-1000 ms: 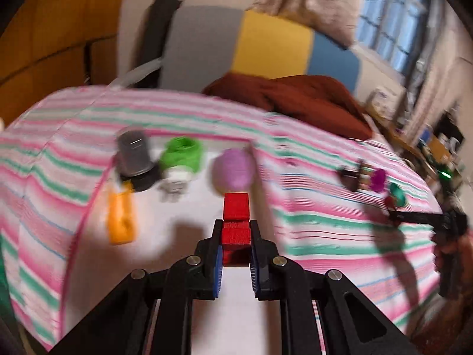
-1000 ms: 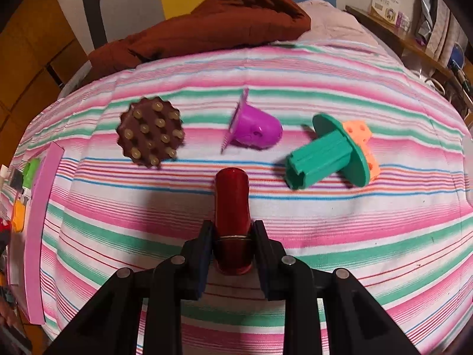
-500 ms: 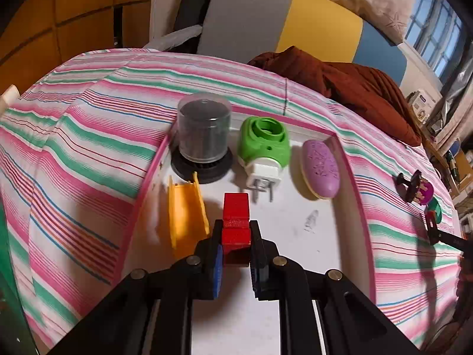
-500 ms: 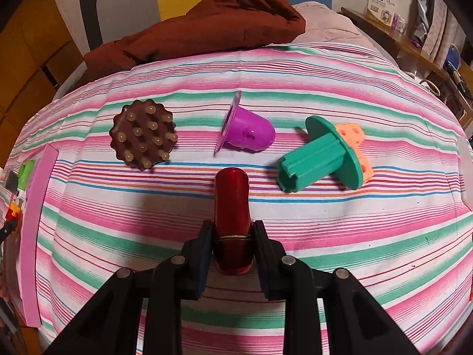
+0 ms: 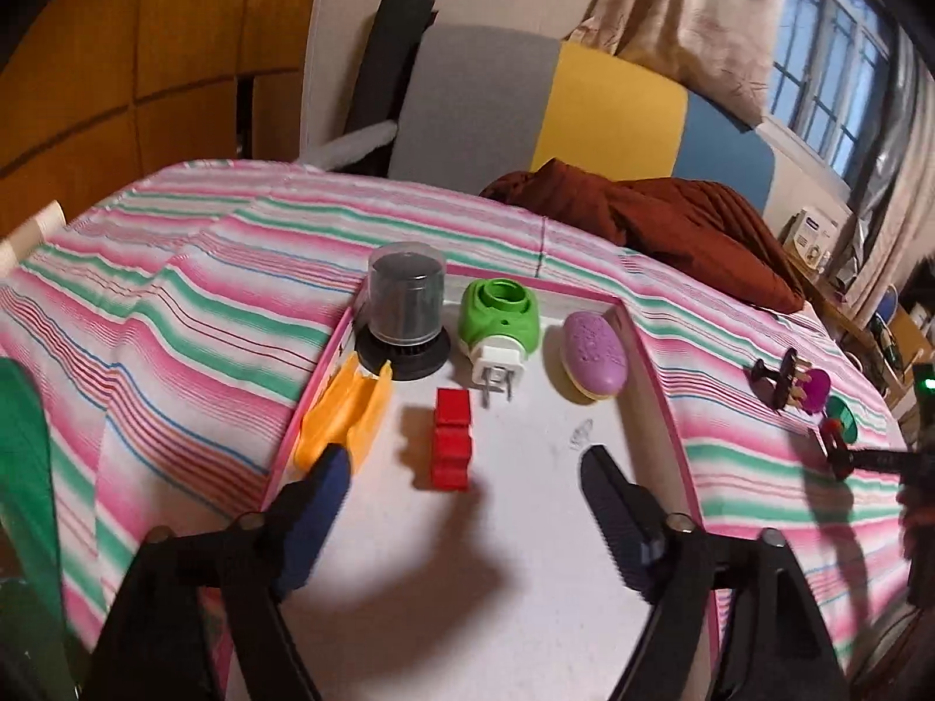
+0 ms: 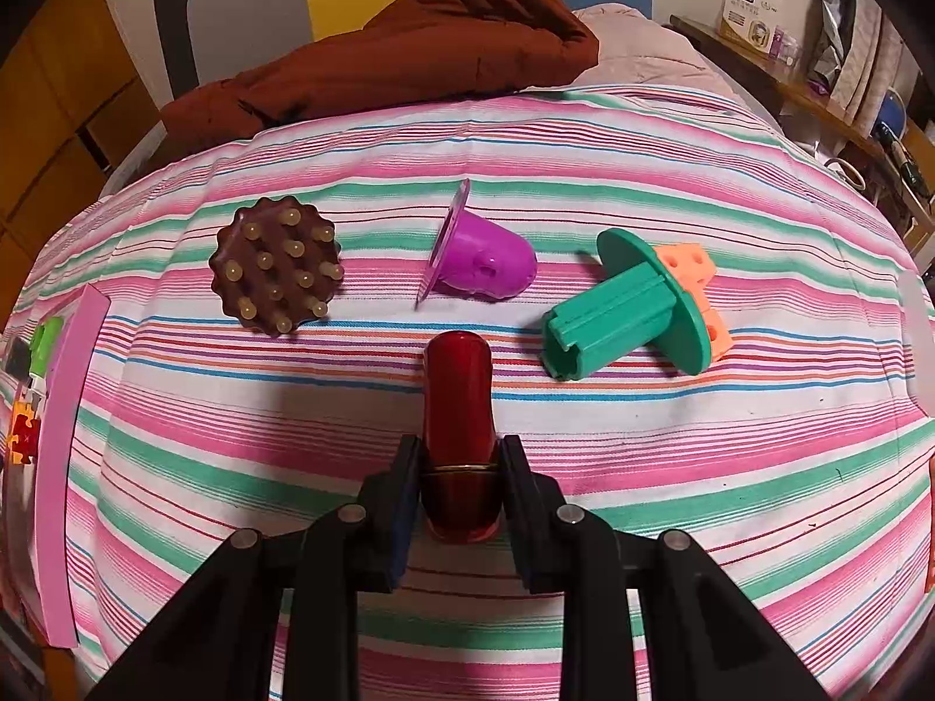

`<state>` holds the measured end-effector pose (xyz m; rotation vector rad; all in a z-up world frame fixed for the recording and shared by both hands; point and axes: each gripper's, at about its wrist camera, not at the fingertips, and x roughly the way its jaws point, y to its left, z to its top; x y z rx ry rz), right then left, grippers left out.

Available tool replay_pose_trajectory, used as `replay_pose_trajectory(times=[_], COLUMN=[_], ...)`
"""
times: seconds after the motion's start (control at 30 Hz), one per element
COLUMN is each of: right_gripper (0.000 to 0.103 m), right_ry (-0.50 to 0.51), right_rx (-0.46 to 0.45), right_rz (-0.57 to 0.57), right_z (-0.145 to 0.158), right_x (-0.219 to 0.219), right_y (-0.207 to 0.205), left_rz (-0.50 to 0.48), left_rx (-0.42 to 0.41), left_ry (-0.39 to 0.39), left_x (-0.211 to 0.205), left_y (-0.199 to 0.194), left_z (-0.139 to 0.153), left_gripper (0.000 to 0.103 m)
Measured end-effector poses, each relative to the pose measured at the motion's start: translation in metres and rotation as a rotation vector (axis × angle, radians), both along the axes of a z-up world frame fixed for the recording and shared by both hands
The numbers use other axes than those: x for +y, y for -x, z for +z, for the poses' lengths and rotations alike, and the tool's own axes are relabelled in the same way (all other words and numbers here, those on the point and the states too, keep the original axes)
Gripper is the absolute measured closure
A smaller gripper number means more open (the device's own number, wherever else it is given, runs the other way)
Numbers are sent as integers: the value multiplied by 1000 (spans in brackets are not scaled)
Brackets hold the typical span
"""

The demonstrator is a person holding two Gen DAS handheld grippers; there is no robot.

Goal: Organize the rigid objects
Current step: 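Place the red block on the tray with the left gripper while the right holds the cylinder, then carry the red cylinder onto the tray beside the red block, open right gripper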

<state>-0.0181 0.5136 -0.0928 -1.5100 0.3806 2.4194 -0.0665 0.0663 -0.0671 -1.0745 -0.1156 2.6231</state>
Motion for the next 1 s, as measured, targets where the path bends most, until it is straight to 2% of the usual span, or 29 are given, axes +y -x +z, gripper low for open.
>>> replay_pose_trajectory(times=[0.2,0.6,0.87,1.0], right_gripper=[77,77,77,77], right_ry=[27,63,148,143], right_rx=[33,99,107,117], right_rz=[6,109,204,291], right_z=[5,17,16,23], right_x=[-3,-41,-99,-142], right_y=[-2,-4,-7,-5], left_rz=[-26,-58,-39,-34], left_rx=[71,68,74,75], left_ry=[38,49,56,55], left_x=[3,9,1,-5], left_y=[-27,-40,-45,-50], left_z=[5,3,4,3], left_gripper=[10,3,1,1])
